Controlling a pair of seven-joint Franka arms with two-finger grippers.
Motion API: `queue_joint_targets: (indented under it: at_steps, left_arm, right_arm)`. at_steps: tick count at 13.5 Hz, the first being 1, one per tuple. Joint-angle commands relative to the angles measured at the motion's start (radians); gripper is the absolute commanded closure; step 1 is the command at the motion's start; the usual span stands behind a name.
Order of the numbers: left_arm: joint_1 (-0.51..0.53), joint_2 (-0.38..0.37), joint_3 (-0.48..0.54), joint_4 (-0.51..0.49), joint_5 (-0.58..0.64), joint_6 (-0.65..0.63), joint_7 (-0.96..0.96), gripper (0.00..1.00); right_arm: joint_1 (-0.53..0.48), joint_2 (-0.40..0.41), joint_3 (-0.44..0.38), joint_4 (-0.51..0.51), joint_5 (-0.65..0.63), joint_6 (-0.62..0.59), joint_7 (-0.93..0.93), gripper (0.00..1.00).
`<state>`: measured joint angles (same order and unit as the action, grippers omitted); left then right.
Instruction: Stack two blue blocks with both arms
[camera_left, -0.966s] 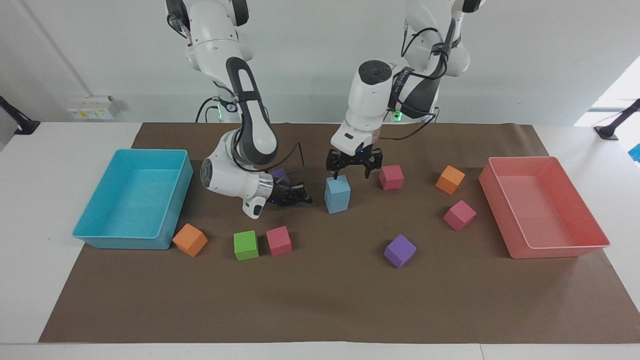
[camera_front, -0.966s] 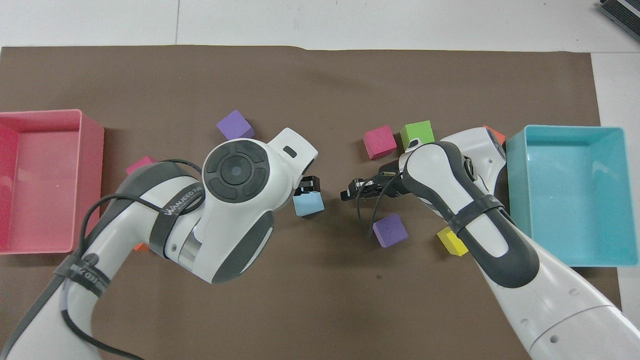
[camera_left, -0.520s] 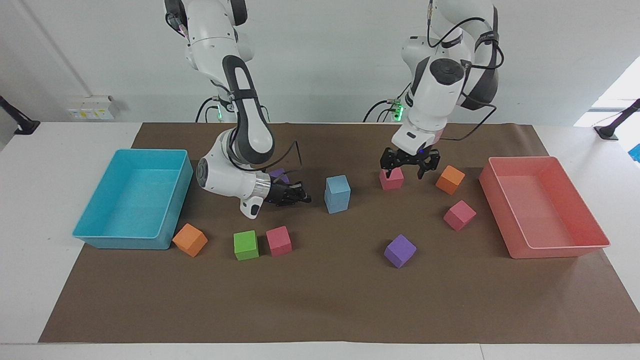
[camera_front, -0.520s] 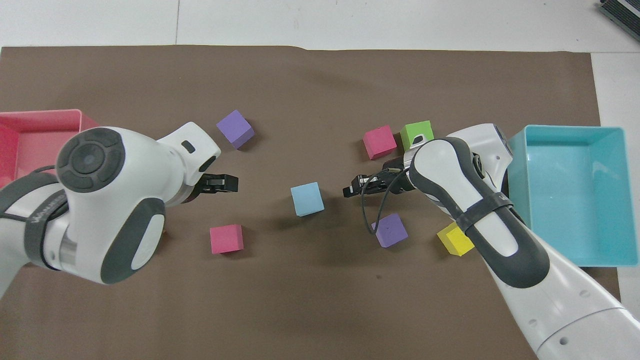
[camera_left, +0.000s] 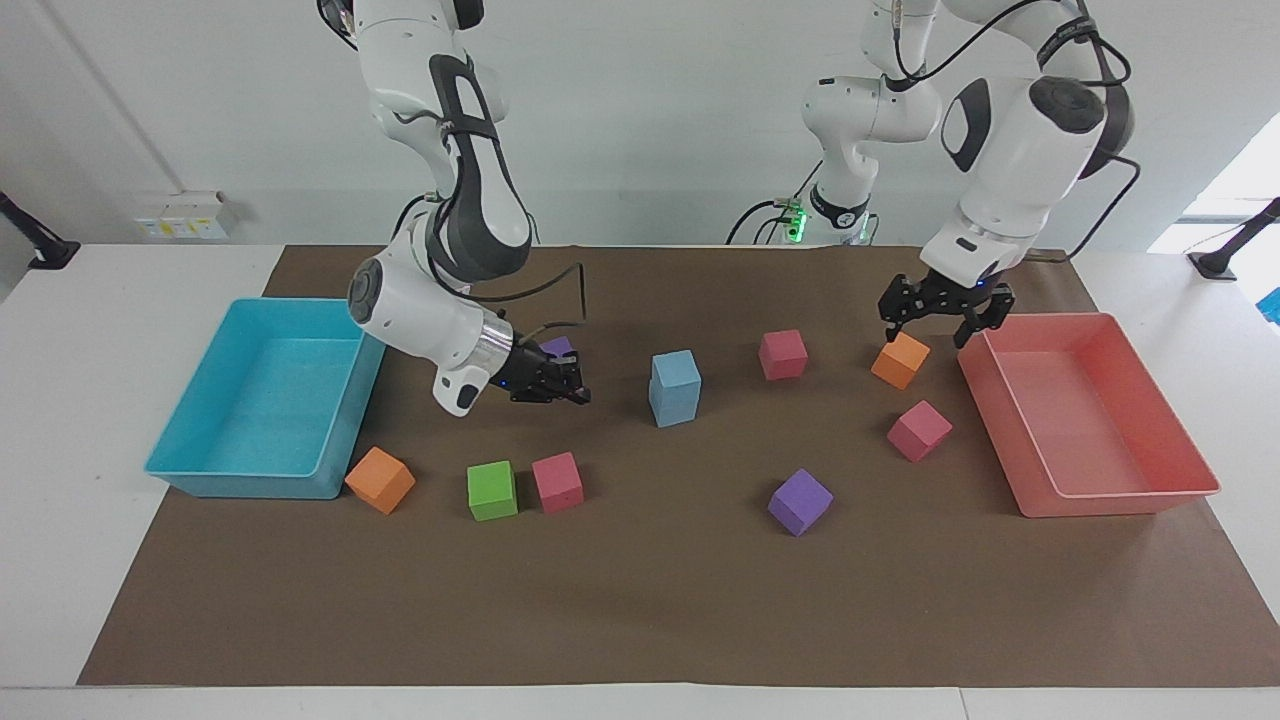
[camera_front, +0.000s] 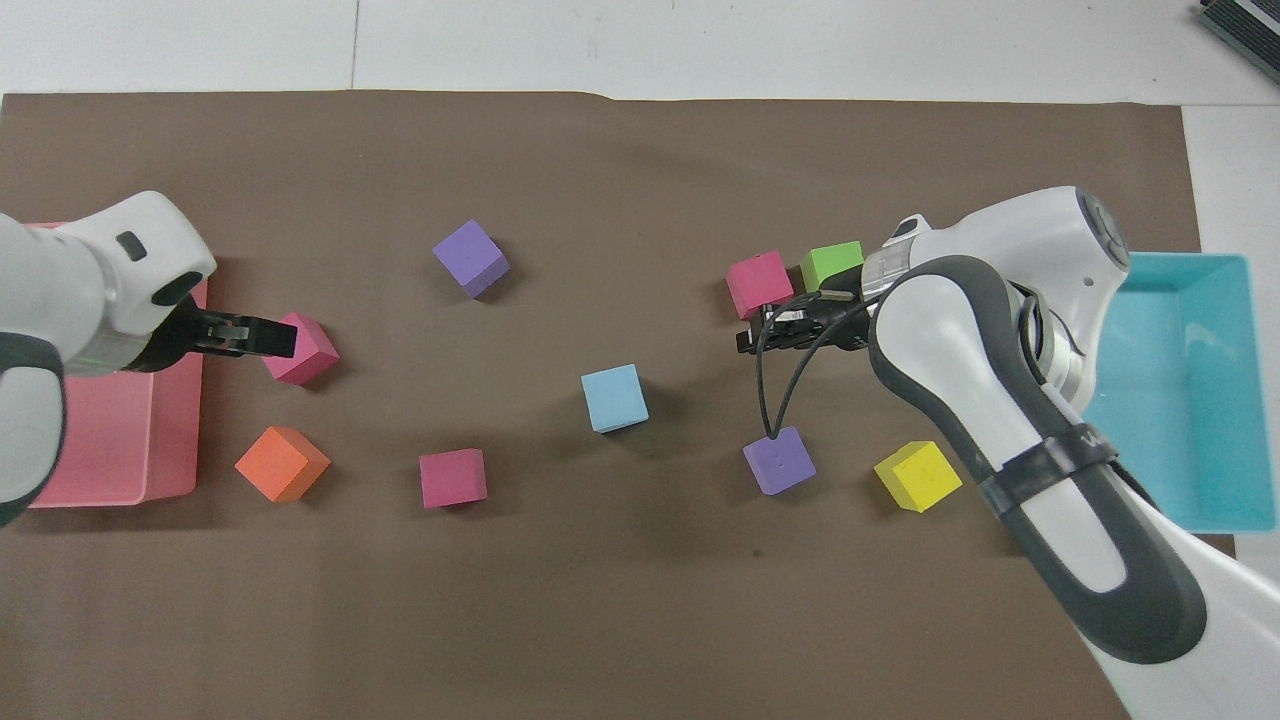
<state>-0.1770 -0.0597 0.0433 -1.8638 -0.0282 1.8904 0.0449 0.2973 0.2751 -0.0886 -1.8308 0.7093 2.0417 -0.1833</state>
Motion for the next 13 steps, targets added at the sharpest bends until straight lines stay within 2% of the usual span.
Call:
queue_joint_targets:
  at_steps: [1, 3, 6, 7, 9, 11, 13]
  left_arm:
    - [0.054, 0.037, -0.010, 0.171, -0.007, -0.135, 0.056, 0.00]
    - [0.067, 0.056, -0.008, 0.283, -0.006, -0.227, 0.056, 0.00]
    - [0.094, 0.142, -0.008, 0.489, -0.006, -0.400, 0.056, 0.00]
    - [0.094, 0.162, -0.006, 0.527, -0.006, -0.428, 0.056, 0.00]
    - [0.090, 0.149, -0.006, 0.523, -0.004, -0.433, 0.058, 0.00]
    - [0.091, 0.066, -0.010, 0.397, -0.006, -0.438, 0.064, 0.00]
    - [0.090, 0.000, -0.010, 0.283, -0.004, -0.380, 0.064, 0.00]
  right_arm:
    - [-0.016, -0.022, 0.001, 0.005, -0.140, -0.005, 0.042, 0.00]
    - [-0.029, -0.028, -0.006, 0.037, -0.299, 0.000, 0.074, 0.00]
    - [-0.056, -0.066, -0.010, 0.044, -0.518, -0.018, 0.097, 0.00]
    - [-0.067, -0.080, -0.010, 0.044, -0.584, -0.027, 0.099, 0.00]
    - [-0.101, -0.091, -0.011, 0.048, -0.639, -0.031, 0.100, 0.00]
    - [-0.139, -0.125, -0.011, 0.051, -0.710, -0.031, 0.100, 0.00]
    - [-0.179, -0.167, -0.014, 0.062, -0.725, -0.047, 0.099, 0.00]
